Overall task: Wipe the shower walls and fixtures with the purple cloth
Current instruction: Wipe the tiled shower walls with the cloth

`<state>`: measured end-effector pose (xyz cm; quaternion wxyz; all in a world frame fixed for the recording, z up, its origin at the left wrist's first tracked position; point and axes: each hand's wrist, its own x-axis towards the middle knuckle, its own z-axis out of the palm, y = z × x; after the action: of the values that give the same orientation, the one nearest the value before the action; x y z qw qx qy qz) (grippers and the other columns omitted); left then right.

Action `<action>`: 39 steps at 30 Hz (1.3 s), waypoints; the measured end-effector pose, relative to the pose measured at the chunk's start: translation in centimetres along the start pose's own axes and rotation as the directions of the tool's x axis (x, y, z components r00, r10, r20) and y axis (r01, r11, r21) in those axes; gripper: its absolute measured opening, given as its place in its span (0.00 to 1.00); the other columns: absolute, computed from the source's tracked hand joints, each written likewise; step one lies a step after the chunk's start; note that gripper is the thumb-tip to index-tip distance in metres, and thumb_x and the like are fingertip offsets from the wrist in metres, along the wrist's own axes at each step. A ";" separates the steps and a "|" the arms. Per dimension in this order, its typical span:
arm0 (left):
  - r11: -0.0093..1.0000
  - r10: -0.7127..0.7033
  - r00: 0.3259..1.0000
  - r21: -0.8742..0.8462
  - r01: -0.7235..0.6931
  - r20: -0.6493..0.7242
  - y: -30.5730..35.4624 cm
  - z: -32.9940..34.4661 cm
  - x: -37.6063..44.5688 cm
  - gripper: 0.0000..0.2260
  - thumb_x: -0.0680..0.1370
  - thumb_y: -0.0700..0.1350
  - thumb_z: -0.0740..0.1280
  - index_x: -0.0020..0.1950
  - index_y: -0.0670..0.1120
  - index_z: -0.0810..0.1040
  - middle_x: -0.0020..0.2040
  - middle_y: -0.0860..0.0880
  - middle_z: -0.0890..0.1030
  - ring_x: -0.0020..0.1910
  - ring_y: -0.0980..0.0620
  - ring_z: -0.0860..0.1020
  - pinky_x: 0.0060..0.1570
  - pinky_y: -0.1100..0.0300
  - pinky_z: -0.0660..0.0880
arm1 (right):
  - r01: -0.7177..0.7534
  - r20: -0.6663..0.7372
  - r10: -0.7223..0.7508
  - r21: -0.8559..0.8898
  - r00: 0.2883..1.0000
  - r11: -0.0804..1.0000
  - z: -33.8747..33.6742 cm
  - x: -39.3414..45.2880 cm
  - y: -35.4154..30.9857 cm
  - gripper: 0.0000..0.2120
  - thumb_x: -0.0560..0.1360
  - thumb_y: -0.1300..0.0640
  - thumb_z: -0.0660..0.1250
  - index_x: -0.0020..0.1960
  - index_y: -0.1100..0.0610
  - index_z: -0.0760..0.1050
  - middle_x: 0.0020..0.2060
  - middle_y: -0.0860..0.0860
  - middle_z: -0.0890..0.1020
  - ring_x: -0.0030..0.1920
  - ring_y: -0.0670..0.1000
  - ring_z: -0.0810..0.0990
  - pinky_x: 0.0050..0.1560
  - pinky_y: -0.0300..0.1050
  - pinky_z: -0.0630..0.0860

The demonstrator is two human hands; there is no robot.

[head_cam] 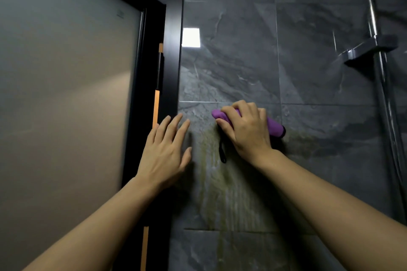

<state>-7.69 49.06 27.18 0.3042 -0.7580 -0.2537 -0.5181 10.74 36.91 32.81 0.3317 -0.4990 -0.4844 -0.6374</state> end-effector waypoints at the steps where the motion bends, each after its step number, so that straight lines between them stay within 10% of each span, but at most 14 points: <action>1: 1.000 -0.008 1.000 0.006 0.008 -0.012 -0.2 0.0 0.2 0.30 0.76 0.56 0.56 0.76 0.45 0.66 0.77 0.43 0.65 0.75 0.40 0.64 0.70 0.43 0.65 | -0.010 -0.003 0.010 0.000 1.000 1.000 0.6 0.7 -0.3 0.17 0.78 0.40 0.56 0.54 0.50 0.77 0.49 0.52 0.77 0.49 0.56 0.73 0.46 0.51 0.62; 10: 0.999 -0.003 0.999 0.049 0.005 -0.043 -1.8 0.2 0.8 0.30 0.75 0.56 0.57 0.76 0.45 0.66 0.77 0.44 0.66 0.75 0.42 0.66 0.71 0.42 0.63 | 0.067 0.075 -0.059 -0.115 0.995 0.991 4.1 -1.4 -2.5 0.23 0.77 0.38 0.55 0.65 0.49 0.73 0.64 0.52 0.76 0.66 0.57 0.69 0.64 0.58 0.61; 18: 0.997 0.024 0.999 0.076 -0.022 -0.022 -1.9 1.0 -0.2 0.30 0.76 0.55 0.57 0.76 0.45 0.66 0.77 0.44 0.65 0.75 0.42 0.65 0.72 0.40 0.61 | 0.450 0.205 -0.433 -0.045 0.878 0.892 3.0 -4.8 0.4 0.21 0.82 0.41 0.52 0.69 0.45 0.73 0.70 0.49 0.74 0.70 0.59 0.71 0.68 0.63 0.65; 24: 0.997 0.022 1.000 0.080 -0.021 -0.019 -1.7 0.9 -0.4 0.30 0.77 0.56 0.56 0.77 0.45 0.65 0.77 0.45 0.65 0.76 0.43 0.64 0.72 0.39 0.61 | 0.190 0.261 -0.159 -0.100 0.952 0.977 3.2 -0.2 -0.8 0.22 0.80 0.41 0.52 0.72 0.43 0.69 0.72 0.49 0.71 0.72 0.61 0.67 0.69 0.68 0.60; 35: 0.999 0.040 0.998 0.004 -0.040 -0.038 0.1 1.2 -0.5 0.29 0.79 0.58 0.53 0.77 0.46 0.64 0.77 0.45 0.65 0.76 0.44 0.64 0.73 0.43 0.59 | 0.416 0.203 -0.397 -0.060 0.895 0.908 3.1 -7.5 -1.1 0.21 0.80 0.41 0.58 0.70 0.42 0.71 0.71 0.48 0.72 0.72 0.59 0.69 0.68 0.68 0.63; 39: 0.999 0.043 0.999 0.006 -0.043 -0.018 1.1 1.3 -0.2 0.29 0.79 0.58 0.52 0.78 0.46 0.63 0.77 0.45 0.65 0.76 0.44 0.64 0.72 0.42 0.60 | 0.242 0.223 -0.215 -0.097 0.951 0.965 1.9 -5.4 4.4 0.22 0.79 0.41 0.56 0.71 0.43 0.69 0.72 0.48 0.72 0.73 0.57 0.65 0.70 0.67 0.60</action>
<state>-6.20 49.26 26.41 0.3196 -0.7579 -0.2359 -0.5175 16.87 37.02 28.98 0.1709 -0.5237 -0.5310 -0.6439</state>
